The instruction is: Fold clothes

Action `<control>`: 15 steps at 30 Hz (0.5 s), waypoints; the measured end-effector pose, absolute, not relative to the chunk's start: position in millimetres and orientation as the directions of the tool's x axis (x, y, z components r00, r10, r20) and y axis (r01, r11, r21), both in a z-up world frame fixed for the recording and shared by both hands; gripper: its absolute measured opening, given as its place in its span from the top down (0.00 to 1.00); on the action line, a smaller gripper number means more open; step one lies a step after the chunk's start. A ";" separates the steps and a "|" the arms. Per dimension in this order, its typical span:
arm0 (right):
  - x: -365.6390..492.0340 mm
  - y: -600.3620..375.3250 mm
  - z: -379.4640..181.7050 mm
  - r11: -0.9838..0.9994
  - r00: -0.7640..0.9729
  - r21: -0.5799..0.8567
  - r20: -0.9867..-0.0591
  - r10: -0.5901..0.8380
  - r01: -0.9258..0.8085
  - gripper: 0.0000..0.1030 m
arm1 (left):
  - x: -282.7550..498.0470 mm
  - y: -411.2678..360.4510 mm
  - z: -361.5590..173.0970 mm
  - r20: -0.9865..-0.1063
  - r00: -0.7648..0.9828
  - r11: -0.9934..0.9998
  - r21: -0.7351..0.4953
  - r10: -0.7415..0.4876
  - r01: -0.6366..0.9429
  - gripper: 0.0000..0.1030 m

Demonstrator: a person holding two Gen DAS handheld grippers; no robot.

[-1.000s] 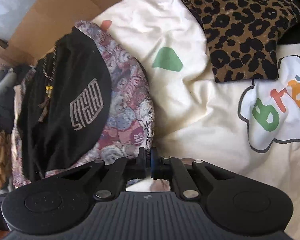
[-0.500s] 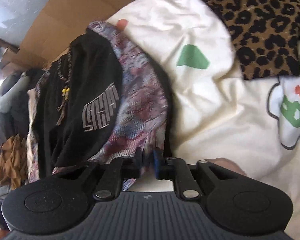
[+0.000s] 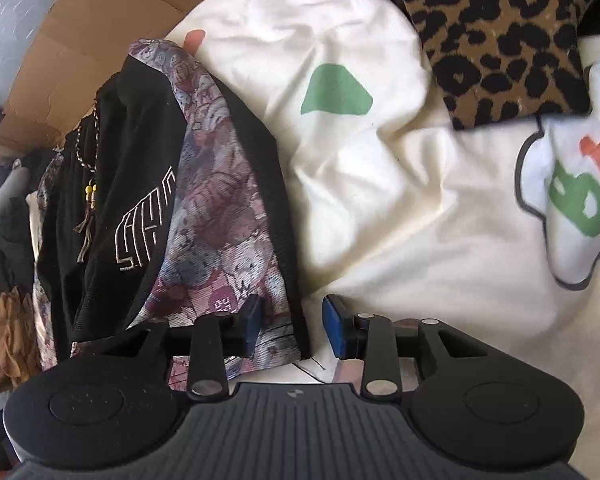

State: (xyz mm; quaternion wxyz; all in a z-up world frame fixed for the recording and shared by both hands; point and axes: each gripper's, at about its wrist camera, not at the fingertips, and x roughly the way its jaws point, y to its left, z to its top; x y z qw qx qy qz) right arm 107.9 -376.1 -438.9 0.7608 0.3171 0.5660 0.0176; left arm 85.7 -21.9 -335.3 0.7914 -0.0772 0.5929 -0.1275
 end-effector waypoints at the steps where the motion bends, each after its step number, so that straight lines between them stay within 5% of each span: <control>1: 108.0 -376.3 -439.2 0.793 0.362 0.507 -0.848 0.388 0.337 0.61 | 86.7 -20.9 -335.3 -0.918 0.266 0.956 -0.274 -0.293 0.104 0.97; 10: 110.6 -363.2 -439.5 0.829 0.322 0.496 -0.853 0.410 0.258 0.62 | 89.2 -19.9 -335.8 -0.919 0.266 0.957 -0.277 -0.291 0.091 0.97; 11: 111.1 -361.0 -439.6 0.839 0.318 0.486 -0.858 0.404 0.245 0.65 | 88.8 -19.8 -335.5 -0.919 0.265 0.956 -0.278 -0.293 0.093 0.97; 13: 111.9 -358.8 -439.3 0.853 0.307 0.467 -0.867 0.392 0.231 0.88 | 88.0 -19.9 -334.9 -0.918 0.261 0.955 -0.283 -0.297 0.093 0.97; 15: 113.1 -357.7 -438.9 0.856 0.279 0.461 -0.875 0.396 0.232 0.91 | 87.6 -20.2 -333.0 -0.918 0.259 0.954 -0.288 -0.301 0.088 0.97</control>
